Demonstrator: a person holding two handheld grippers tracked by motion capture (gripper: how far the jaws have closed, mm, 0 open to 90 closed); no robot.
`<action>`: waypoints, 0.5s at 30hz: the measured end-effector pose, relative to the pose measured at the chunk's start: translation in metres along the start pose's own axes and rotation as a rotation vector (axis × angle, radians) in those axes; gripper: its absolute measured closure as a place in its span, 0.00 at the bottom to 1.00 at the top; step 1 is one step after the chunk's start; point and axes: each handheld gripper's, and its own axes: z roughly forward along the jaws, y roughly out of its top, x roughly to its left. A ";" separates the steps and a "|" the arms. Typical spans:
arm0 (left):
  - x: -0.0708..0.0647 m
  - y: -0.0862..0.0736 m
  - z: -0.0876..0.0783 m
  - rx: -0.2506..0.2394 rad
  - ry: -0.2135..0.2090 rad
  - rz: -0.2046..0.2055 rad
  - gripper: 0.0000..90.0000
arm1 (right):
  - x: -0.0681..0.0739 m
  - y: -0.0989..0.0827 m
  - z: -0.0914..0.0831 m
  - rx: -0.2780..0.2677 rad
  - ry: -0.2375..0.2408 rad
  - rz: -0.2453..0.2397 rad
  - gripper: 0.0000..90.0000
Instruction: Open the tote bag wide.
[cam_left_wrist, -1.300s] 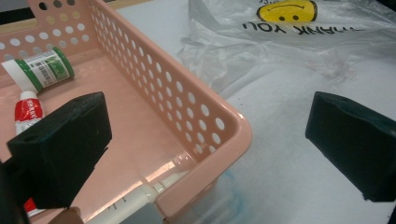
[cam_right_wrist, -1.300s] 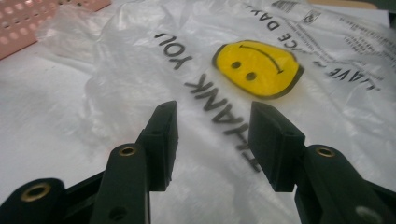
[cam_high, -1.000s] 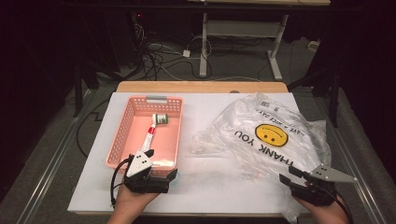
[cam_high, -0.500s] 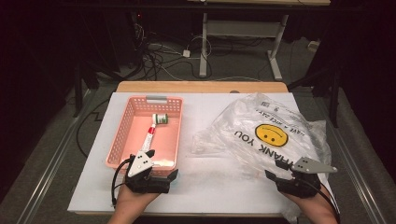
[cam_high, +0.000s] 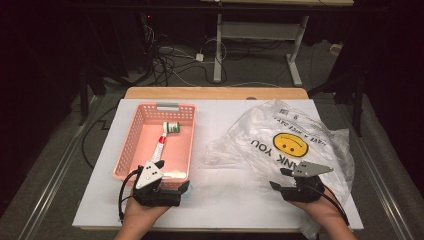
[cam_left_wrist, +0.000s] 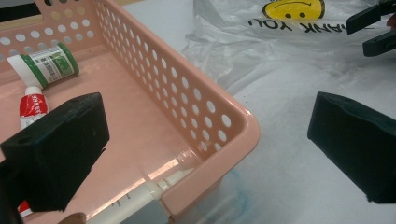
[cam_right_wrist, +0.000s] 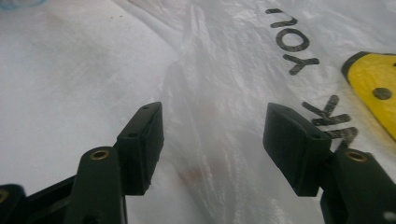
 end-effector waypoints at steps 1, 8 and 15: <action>-0.001 0.000 0.000 -0.003 -0.001 -0.002 0.00 | 0.000 0.000 0.000 0.000 0.000 0.000 0.42; -0.005 0.001 -0.002 -0.013 -0.002 0.013 0.00 | 0.003 -0.002 0.017 0.078 -0.003 -0.034 0.43; -0.004 0.001 -0.002 -0.012 -0.004 0.010 0.00 | -0.001 -0.006 0.020 0.084 -0.005 -0.002 0.63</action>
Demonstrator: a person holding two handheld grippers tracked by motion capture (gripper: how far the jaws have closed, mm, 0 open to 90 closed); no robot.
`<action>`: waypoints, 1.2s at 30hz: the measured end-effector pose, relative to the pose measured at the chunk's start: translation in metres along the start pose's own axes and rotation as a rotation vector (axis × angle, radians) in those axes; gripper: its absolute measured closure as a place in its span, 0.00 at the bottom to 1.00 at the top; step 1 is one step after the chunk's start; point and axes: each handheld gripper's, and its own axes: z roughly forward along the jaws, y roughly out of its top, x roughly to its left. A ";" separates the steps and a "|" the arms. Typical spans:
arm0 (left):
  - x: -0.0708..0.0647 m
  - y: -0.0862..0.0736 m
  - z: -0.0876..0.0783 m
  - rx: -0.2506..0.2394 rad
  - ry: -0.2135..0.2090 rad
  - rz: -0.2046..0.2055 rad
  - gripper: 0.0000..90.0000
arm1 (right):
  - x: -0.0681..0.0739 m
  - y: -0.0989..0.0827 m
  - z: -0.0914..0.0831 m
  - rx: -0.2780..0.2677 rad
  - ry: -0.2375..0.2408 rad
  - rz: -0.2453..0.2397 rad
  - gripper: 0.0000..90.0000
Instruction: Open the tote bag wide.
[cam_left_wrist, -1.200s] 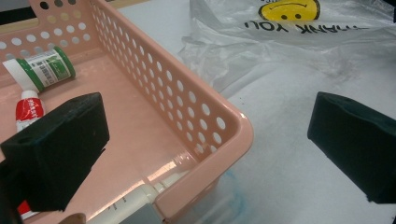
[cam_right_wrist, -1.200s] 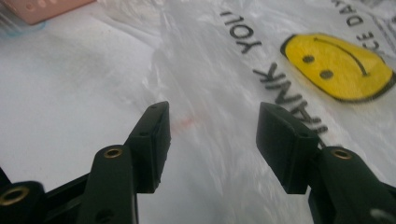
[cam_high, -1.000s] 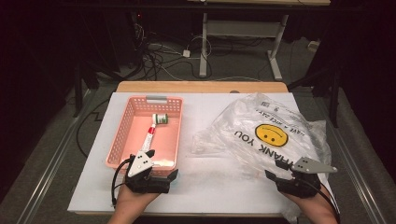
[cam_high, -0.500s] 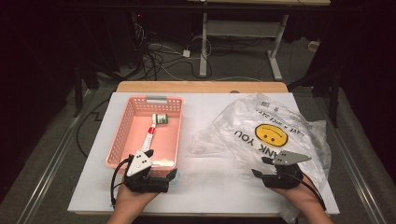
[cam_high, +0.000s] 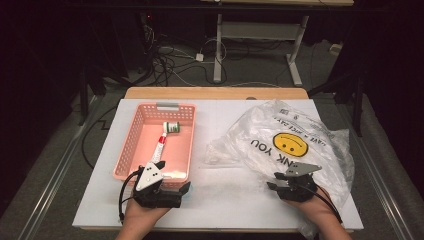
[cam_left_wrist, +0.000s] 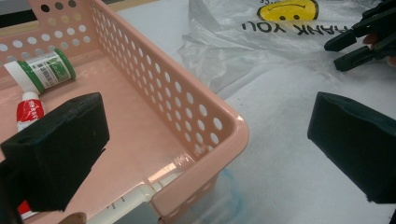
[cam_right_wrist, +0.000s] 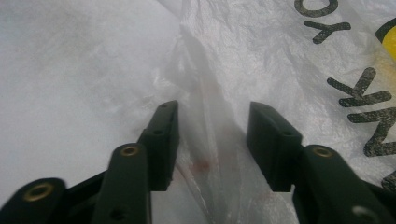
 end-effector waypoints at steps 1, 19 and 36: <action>0.000 0.000 0.000 0.001 0.000 0.001 0.00 | 0.000 0.000 -0.001 -0.004 -0.002 0.002 0.67; -0.001 0.000 0.001 0.004 -0.002 0.004 0.00 | -0.005 -0.004 -0.003 -0.018 -0.003 0.015 0.92; -0.003 0.001 0.001 0.002 -0.010 0.016 0.00 | -0.005 -0.002 -0.018 -0.136 -0.007 0.074 1.00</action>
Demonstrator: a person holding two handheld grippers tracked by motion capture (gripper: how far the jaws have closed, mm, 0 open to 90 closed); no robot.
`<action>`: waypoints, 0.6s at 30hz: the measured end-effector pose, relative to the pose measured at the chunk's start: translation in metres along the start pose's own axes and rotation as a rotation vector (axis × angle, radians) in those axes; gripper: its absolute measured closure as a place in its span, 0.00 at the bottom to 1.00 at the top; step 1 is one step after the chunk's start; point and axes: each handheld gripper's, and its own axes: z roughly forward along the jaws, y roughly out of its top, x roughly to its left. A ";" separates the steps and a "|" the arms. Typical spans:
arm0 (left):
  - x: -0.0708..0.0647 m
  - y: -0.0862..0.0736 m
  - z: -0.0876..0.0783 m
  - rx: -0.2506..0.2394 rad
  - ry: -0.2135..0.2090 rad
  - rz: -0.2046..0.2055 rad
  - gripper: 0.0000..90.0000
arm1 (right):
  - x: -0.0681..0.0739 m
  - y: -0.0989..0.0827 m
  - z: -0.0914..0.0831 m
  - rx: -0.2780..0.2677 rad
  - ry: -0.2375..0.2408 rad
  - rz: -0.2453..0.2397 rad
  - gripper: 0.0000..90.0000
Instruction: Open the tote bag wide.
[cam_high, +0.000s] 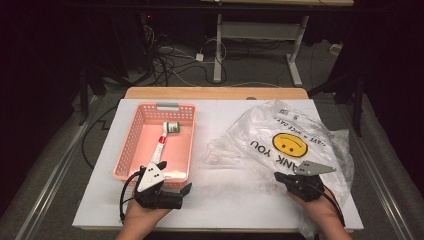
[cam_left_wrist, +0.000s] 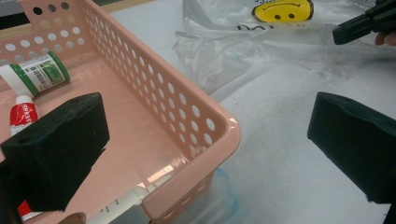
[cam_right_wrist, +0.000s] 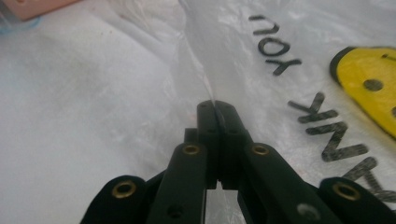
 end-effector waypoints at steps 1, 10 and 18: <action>0.000 0.000 0.000 0.000 0.000 0.000 0.00 | 0.000 0.001 -0.002 -0.014 -0.004 0.002 1.00; 0.000 0.000 -0.001 -0.015 0.000 0.007 0.00 | 0.002 0.022 -0.014 -0.124 -0.024 0.040 1.00; 0.004 0.000 -0.005 -0.039 0.016 0.008 0.00 | 0.004 0.048 -0.005 -0.158 -0.026 0.041 1.00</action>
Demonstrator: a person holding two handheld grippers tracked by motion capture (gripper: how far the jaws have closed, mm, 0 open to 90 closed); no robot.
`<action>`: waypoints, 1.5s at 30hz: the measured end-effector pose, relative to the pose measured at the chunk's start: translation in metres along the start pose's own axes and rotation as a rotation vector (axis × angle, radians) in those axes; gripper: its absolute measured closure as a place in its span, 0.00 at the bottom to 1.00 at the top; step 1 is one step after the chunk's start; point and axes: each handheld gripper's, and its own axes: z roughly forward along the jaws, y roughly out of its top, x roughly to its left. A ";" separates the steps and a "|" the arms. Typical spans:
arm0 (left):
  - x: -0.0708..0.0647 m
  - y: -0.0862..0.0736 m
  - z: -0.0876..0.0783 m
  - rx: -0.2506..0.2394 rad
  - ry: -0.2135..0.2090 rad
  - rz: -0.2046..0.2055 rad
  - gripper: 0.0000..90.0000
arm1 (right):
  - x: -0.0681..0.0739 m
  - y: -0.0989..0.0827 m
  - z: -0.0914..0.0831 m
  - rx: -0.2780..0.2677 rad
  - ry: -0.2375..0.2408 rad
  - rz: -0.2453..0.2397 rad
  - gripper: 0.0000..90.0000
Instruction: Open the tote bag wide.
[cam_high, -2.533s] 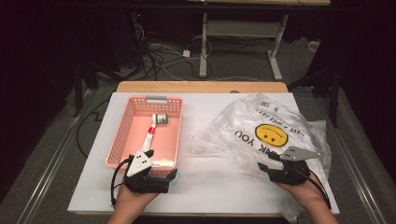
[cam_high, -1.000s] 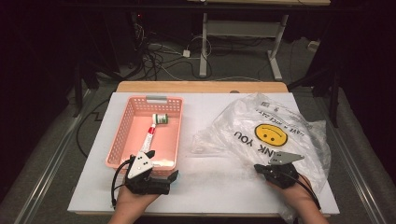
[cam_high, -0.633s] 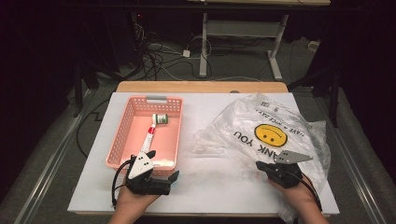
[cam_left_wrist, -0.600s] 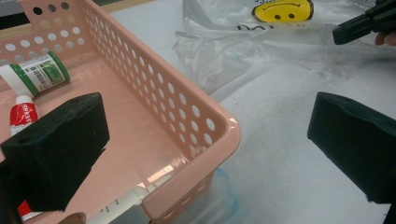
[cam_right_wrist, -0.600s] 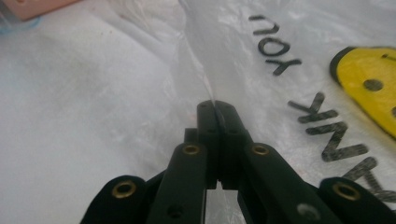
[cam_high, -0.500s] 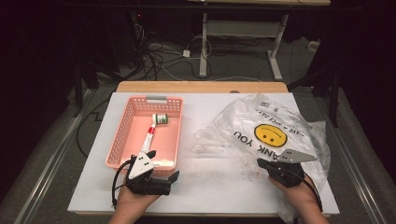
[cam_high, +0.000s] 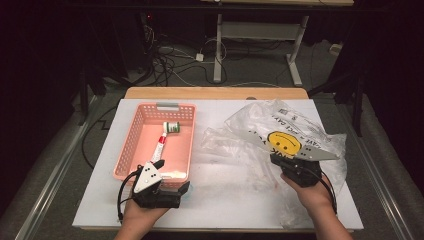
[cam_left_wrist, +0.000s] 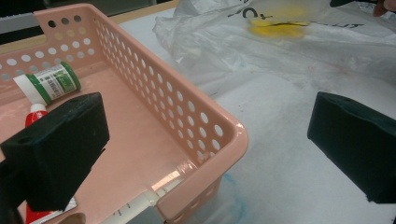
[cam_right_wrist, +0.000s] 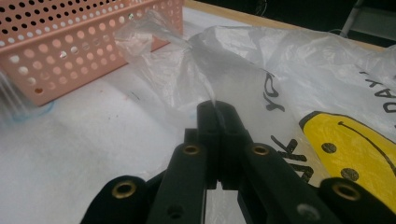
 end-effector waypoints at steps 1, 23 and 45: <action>0.001 0.000 0.000 -0.006 -0.001 0.000 0.00 | 0.001 0.002 0.002 -0.003 -0.001 0.000 1.00; 0.017 -0.011 -0.018 -0.011 0.070 -0.048 0.00 | 0.003 0.007 0.002 -0.128 0.048 -0.023 1.00; 0.038 -0.013 -0.029 0.003 0.112 -0.124 0.00 | 0.001 0.026 -0.019 -0.237 0.031 -0.019 1.00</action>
